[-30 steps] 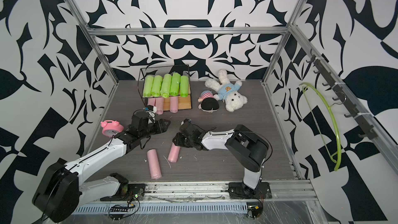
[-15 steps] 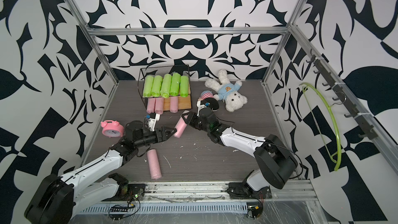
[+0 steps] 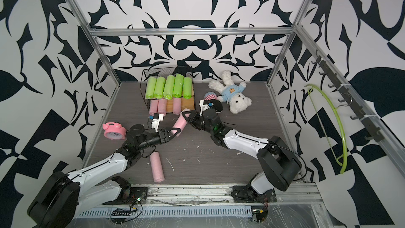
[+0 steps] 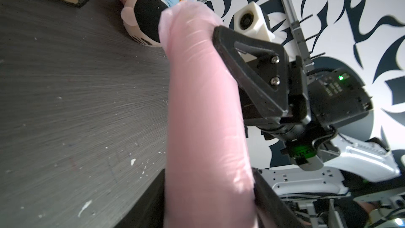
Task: Sort the rolls of trash bags by color and place them on the shelf
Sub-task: Pick up the roll of trash bags from the center of the board.
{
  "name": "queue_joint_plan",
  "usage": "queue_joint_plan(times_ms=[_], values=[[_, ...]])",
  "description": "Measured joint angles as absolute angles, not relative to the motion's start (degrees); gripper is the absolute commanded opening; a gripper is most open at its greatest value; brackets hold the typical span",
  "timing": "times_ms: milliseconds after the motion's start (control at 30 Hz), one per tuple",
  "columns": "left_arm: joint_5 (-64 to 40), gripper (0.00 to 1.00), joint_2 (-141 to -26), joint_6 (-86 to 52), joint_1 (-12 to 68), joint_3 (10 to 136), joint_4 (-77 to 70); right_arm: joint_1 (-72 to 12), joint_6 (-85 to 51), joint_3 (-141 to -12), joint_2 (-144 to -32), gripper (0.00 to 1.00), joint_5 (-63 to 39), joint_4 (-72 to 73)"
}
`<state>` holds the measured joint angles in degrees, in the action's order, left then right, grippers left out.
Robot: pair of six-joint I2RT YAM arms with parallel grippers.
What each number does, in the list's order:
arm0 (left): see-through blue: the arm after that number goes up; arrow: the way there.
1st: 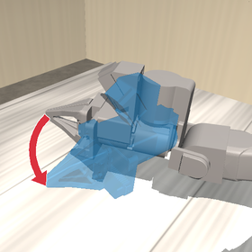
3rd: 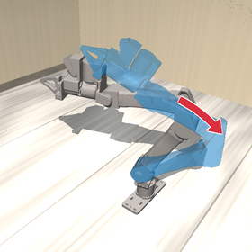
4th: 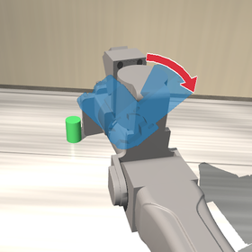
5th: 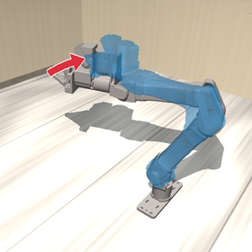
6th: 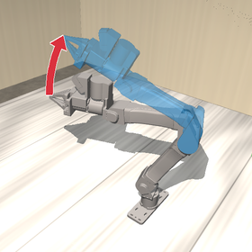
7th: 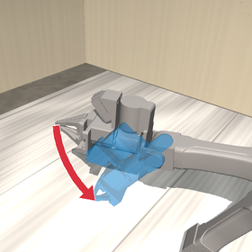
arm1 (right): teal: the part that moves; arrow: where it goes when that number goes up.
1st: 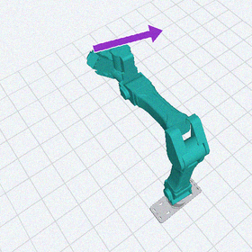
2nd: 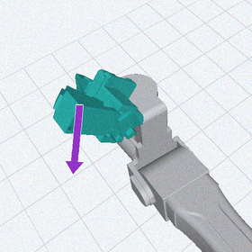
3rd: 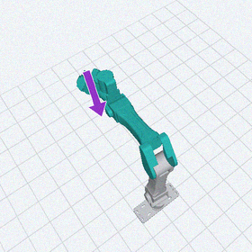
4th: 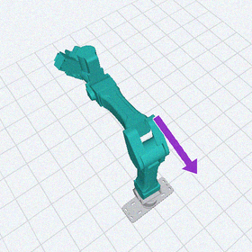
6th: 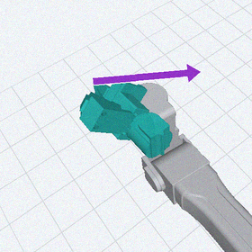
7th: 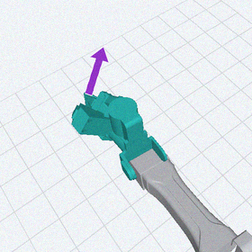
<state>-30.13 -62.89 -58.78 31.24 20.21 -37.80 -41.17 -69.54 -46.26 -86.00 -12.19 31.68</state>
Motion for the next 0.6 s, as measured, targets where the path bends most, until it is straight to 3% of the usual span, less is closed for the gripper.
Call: queue_joint_plan(times_ms=[233,433,600], values=[[-28.4,0.33,-63.0,-59.7,31.5,20.2,-38.3,-41.1,-70.5,-46.3,-86.8,0.43,-11.8,33.2],[-26.4,0.27,-62.2,-57.3,31.6,20.2,-35.5,-41.1,-70.0,-46.2,-86.7,0.74,-11.8,33.3],[-20.8,0.26,-60.1,-52.3,31.6,20.2,-27.0,-40.9,-66.3,-45.5,-84.0,0.89,-10.4,29.3]])
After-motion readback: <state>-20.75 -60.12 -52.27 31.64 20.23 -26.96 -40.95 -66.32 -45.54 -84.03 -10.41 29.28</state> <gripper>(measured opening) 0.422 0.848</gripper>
